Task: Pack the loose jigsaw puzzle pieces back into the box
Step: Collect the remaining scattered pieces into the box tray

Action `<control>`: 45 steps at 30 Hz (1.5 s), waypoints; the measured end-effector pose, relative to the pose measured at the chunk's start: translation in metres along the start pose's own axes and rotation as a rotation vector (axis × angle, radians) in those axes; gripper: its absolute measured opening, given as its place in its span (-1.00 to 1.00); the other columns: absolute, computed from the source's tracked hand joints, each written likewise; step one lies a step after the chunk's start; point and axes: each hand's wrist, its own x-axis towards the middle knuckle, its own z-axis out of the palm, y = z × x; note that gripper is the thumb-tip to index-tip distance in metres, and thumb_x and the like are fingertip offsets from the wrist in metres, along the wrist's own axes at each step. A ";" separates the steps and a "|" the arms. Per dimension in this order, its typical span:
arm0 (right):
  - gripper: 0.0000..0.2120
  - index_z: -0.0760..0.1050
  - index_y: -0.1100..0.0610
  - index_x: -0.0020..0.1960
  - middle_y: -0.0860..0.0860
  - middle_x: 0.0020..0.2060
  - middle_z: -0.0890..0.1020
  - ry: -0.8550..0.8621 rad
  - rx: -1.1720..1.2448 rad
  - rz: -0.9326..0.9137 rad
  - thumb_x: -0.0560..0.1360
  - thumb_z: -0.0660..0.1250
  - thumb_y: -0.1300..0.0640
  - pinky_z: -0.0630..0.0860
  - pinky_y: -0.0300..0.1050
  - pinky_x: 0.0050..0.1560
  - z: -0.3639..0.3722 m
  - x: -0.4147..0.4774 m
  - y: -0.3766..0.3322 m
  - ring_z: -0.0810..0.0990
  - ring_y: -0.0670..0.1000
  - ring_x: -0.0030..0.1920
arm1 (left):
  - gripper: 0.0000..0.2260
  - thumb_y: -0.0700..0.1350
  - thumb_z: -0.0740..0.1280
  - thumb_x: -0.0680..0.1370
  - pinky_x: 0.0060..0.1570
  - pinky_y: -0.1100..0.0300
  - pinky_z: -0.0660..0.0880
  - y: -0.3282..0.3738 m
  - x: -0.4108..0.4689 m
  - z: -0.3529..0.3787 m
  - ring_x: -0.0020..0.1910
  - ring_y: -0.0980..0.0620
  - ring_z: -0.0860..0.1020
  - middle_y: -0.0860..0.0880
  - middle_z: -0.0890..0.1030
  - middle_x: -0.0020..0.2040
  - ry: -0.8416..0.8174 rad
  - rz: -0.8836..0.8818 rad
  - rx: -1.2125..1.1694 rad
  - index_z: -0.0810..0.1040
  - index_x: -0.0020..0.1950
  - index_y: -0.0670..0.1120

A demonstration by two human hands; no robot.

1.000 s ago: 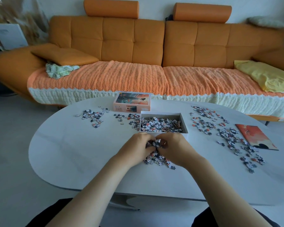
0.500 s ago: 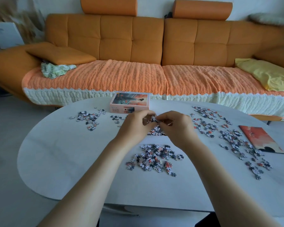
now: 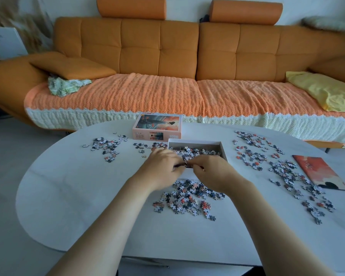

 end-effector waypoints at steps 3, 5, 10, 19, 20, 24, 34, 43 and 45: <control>-0.70 0.56 0.09 -0.13 -0.01 -0.20 0.65 0.026 -0.075 0.016 0.56 0.09 0.06 0.40 -0.10 -0.15 0.001 -0.003 0.002 0.56 -0.02 -0.24 | -0.71 0.00 0.19 0.64 0.42 0.10 0.18 0.003 -0.004 -0.002 0.31 0.07 0.42 0.09 0.57 0.26 0.041 0.001 -0.061 0.56 0.30 0.01; -0.73 0.65 0.06 0.05 -0.07 0.11 0.66 0.137 -0.015 -0.042 0.56 0.17 0.12 0.50 -0.09 0.17 0.000 -0.006 0.006 0.60 -0.04 0.07 | -0.70 -0.02 0.23 0.62 0.39 0.14 0.17 0.005 -0.008 -0.004 0.34 0.09 0.39 0.10 0.52 0.33 0.125 -0.006 -0.101 0.52 0.35 0.00; -0.74 0.68 0.03 0.03 -0.10 -0.09 0.62 0.323 0.041 -0.201 0.47 0.30 0.29 0.54 -0.13 -0.04 -0.007 -0.018 0.001 0.54 -0.12 -0.10 | -0.92 -0.09 0.37 0.51 0.09 0.17 0.38 0.011 -0.025 -0.011 0.03 0.09 0.46 0.12 0.53 -0.03 0.305 0.052 -0.108 0.62 -0.01 -0.01; -0.64 0.51 -0.12 0.29 -0.11 0.16 0.51 -0.048 -0.160 -0.154 0.50 0.28 0.02 0.47 -0.04 0.11 0.017 -0.054 -0.019 0.45 0.01 0.14 | -0.55 0.20 0.34 0.49 0.26 0.13 0.38 0.022 -0.066 0.006 0.26 0.17 0.31 0.16 0.41 0.23 -0.112 -0.034 -0.083 0.47 0.36 0.12; -0.65 0.52 -0.12 0.28 -0.11 0.15 0.51 -0.050 -0.158 -0.153 0.50 0.28 0.03 0.46 -0.03 0.11 0.017 -0.056 -0.021 0.44 0.02 0.13 | -0.59 0.17 0.34 0.52 0.25 0.13 0.38 0.023 -0.068 0.007 0.25 0.16 0.32 0.15 0.43 0.20 -0.089 -0.031 -0.105 0.50 0.34 0.10; -0.69 0.56 -0.14 0.21 -0.12 0.12 0.52 -0.025 -0.106 -0.101 0.49 0.29 0.04 0.47 -0.04 0.13 0.010 -0.063 -0.018 0.46 0.00 0.16 | -0.57 0.10 0.36 0.52 0.26 0.22 0.33 0.025 -0.071 0.005 0.28 0.19 0.33 0.17 0.43 0.21 -0.071 -0.060 -0.162 0.47 0.38 0.07; -0.47 0.39 -0.11 0.37 0.00 0.14 0.38 -0.115 -0.189 0.031 0.45 0.33 -0.25 0.48 0.01 0.11 0.020 -0.062 -0.023 0.38 0.06 0.19 | -0.65 -0.01 0.37 0.55 0.17 0.18 0.40 0.031 -0.066 0.012 0.16 0.12 0.37 0.06 0.44 0.07 -0.088 -0.054 -0.182 0.53 0.35 0.03; -0.88 0.66 -0.05 -0.03 -0.03 -0.12 0.50 -0.033 0.001 -0.010 0.45 0.41 0.09 0.50 -0.10 -0.18 0.018 -0.050 -0.025 0.55 0.00 -0.19 | -0.83 -0.16 0.36 0.55 0.03 0.12 0.49 0.031 -0.057 0.009 -0.03 0.05 0.55 0.04 0.56 -0.04 -0.042 -0.070 -0.225 0.68 0.08 0.03; -0.86 0.67 -0.04 0.00 -0.03 -0.12 0.55 -0.024 -0.030 -0.033 0.47 0.38 0.09 0.52 -0.07 -0.08 0.019 -0.047 -0.024 0.56 0.00 -0.11 | -0.83 -0.17 0.37 0.55 0.04 0.14 0.48 0.030 -0.055 0.008 -0.03 0.06 0.55 0.04 0.57 -0.04 -0.037 -0.073 -0.234 0.68 0.08 0.02</control>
